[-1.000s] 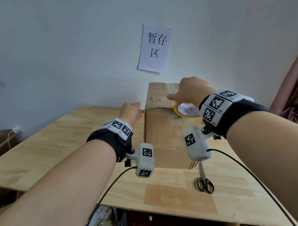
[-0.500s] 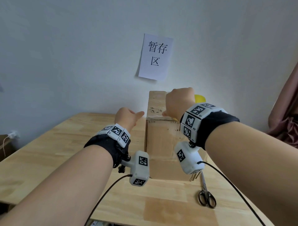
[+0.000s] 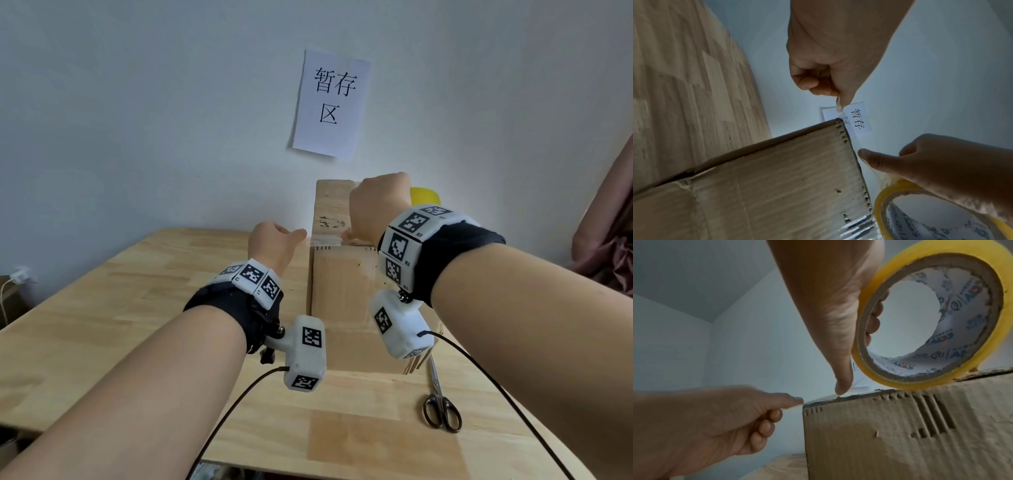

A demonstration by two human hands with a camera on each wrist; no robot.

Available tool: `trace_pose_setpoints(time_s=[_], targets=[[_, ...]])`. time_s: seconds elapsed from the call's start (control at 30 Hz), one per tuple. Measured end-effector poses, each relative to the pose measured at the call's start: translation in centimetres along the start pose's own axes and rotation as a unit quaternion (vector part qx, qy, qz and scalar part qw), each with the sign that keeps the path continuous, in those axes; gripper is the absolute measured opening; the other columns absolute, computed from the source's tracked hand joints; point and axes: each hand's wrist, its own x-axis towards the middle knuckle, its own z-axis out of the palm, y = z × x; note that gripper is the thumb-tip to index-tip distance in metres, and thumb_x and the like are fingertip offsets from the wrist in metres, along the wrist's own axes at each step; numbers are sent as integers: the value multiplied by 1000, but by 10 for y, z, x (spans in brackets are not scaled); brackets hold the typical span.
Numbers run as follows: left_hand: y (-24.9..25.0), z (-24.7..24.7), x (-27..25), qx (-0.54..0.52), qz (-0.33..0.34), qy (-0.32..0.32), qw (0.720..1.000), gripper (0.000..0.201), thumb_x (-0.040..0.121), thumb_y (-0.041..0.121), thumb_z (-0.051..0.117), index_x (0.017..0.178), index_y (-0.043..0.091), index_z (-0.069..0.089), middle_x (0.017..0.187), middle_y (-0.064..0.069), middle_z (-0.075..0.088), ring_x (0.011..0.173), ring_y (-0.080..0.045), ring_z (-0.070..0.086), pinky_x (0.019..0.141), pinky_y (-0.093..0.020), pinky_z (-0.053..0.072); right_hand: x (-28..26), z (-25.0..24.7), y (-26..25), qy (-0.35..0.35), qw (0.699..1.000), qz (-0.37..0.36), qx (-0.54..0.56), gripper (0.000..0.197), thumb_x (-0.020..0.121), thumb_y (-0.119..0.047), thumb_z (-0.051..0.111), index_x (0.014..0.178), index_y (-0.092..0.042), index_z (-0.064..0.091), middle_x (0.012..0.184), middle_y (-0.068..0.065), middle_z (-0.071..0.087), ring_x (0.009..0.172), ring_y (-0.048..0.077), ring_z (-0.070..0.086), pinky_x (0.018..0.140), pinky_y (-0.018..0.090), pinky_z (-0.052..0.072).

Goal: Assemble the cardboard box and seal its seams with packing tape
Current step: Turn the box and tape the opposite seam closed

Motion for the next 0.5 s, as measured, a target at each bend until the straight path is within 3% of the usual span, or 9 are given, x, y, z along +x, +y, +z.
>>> trace_pose_setpoints(time_s=[0.17, 0.33, 0.5], targets=[[-2, -1, 5, -21, -11, 18, 1000, 34, 80, 20, 65, 57, 15, 40, 57, -2, 44, 55, -18, 41, 55, -24, 32, 3, 1, -1, 0, 1000, 8, 6, 54, 87, -63, 49, 69, -12, 42, 74, -2, 48, 60, 15, 42, 81, 33, 41], [-6, 0, 6, -20, -14, 15, 1000, 36, 80, 20, 67, 57, 14, 39, 57, -1, 42, 58, -19, 42, 60, -29, 35, 3, -1, -6, -4, 1000, 0, -10, 52, 89, -58, 50, 68, -12, 38, 72, -1, 44, 59, 15, 36, 78, 34, 36], [-12, 3, 4, -39, -21, 7, 999, 40, 80, 21, 69, 57, 15, 37, 56, 0, 39, 55, -17, 38, 59, -28, 33, 4, 0, -8, 3, 1000, -4, -26, 49, 89, -57, 50, 70, -13, 41, 73, -2, 47, 60, 14, 39, 76, 31, 36]])
